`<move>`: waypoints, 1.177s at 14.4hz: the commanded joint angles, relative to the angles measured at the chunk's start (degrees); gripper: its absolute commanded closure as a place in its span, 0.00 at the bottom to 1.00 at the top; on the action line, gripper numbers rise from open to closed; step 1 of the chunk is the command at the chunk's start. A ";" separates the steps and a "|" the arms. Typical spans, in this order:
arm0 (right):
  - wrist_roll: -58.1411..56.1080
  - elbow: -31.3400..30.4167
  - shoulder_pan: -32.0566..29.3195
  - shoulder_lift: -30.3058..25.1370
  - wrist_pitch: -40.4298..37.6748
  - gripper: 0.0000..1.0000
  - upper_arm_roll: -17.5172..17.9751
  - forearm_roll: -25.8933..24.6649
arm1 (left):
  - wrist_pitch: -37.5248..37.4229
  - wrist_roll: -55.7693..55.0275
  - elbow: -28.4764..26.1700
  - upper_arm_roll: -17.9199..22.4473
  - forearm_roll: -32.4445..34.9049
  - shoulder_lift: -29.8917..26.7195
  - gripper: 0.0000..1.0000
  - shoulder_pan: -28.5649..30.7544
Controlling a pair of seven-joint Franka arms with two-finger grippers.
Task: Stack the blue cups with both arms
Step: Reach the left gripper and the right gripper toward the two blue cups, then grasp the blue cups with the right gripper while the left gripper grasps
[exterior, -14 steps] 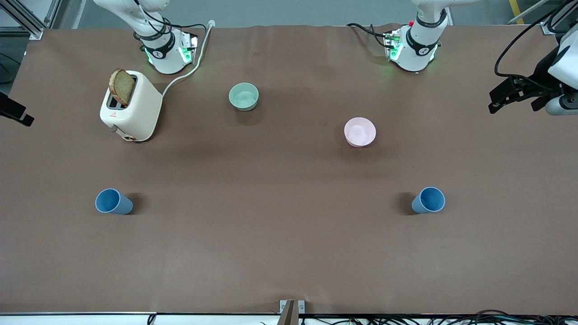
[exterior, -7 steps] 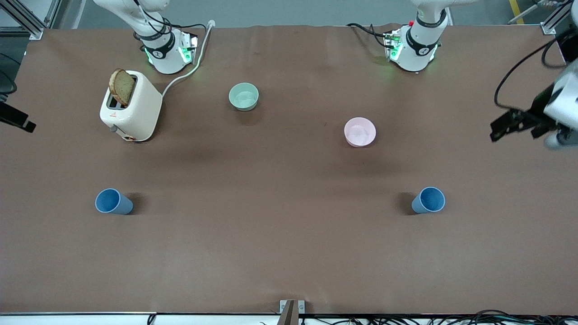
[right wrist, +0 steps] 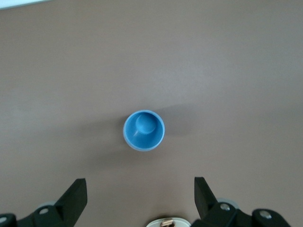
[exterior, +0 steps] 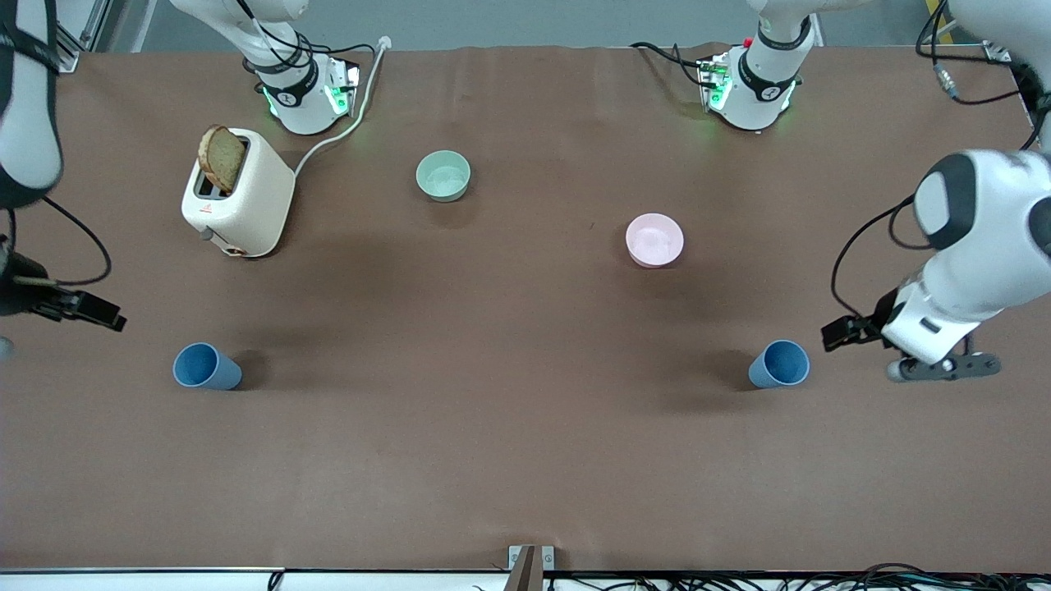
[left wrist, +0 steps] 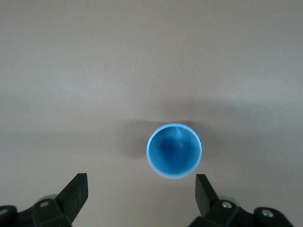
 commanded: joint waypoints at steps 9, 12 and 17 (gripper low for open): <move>-4.28 -17.22 -1.03 10.56 30.98 0.00 -0.95 -1.21 | 5.94 -0.05 -1.38 -0.33 1.02 9.26 0.34 0.14; -4.28 -16.96 -1.03 13.38 35.04 0.00 -1.57 -1.12 | 5.94 0.04 -1.02 -0.33 1.02 10.49 0.50 0.05; -3.84 -13.71 -0.85 15.31 34.25 0.26 -1.49 -0.24 | 5.94 -0.14 0.12 -0.33 1.01 11.64 0.83 0.32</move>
